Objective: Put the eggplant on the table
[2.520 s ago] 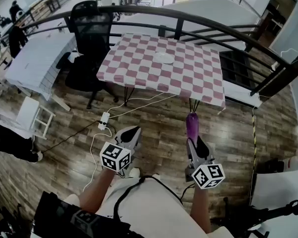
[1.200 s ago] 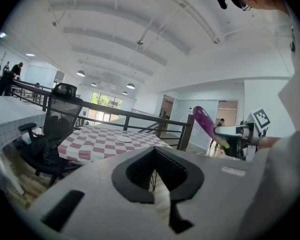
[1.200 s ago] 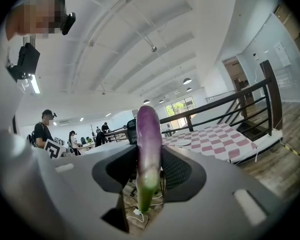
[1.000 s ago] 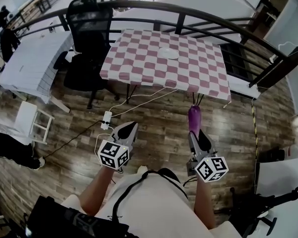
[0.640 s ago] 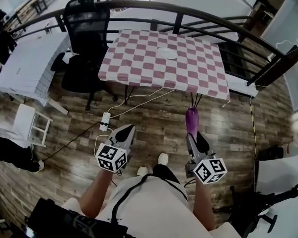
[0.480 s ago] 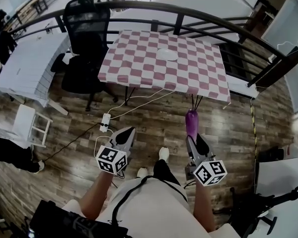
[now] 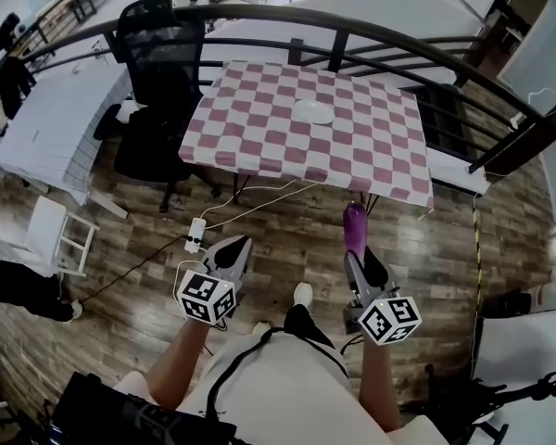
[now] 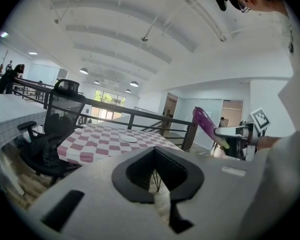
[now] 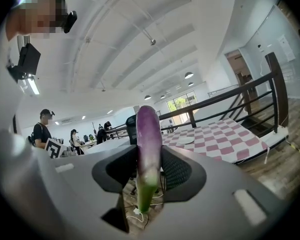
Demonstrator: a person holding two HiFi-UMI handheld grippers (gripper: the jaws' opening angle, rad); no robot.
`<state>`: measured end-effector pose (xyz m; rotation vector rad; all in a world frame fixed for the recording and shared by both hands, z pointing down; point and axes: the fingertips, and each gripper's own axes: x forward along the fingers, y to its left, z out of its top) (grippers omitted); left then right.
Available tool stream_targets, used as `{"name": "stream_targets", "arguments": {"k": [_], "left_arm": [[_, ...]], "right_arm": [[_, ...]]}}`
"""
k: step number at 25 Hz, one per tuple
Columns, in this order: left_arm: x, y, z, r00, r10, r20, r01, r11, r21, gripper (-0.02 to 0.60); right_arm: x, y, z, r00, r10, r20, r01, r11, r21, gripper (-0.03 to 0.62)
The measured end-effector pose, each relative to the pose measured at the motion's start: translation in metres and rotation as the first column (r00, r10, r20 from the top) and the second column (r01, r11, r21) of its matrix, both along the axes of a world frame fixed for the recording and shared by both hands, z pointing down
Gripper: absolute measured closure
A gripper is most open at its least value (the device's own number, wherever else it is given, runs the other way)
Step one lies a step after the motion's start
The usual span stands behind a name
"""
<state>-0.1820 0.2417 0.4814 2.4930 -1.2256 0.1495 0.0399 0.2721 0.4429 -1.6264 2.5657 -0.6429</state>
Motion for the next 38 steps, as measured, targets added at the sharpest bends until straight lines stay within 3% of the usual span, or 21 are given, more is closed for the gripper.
{"name": "stream_targets", "arguments": {"k": [17, 24, 32, 38], "left_arm": [[0.095, -0.118, -0.016, 0.998, -0.068, 0.001, 0.068, 0.998, 0.002, 0.577], [0.134, -0.151, -0.008, 0.996, -0.084, 0.044, 0.084, 0.996, -0.004, 0.577], [0.144, -0.169, -0.003, 0.991, -0.109, 0.072, 0.111, 0.994, -0.026, 0.577], [0.157, -0.180, 0.001, 0.994, -0.095, 0.054, 0.097, 0.995, -0.028, 0.577]], "right_arm": [[0.082, -0.141, -0.002, 0.993, -0.114, -0.007, 0.114, 0.993, -0.001, 0.431], [0.125, -0.179, 0.011, 0.991, -0.134, 0.010, 0.134, 0.991, -0.015, 0.431], [0.147, -0.206, 0.016, 0.990, -0.132, 0.038, 0.133, 0.991, -0.013, 0.431], [0.152, -0.208, 0.022, 0.990, -0.136, 0.029, 0.138, 0.990, -0.040, 0.431]]}}
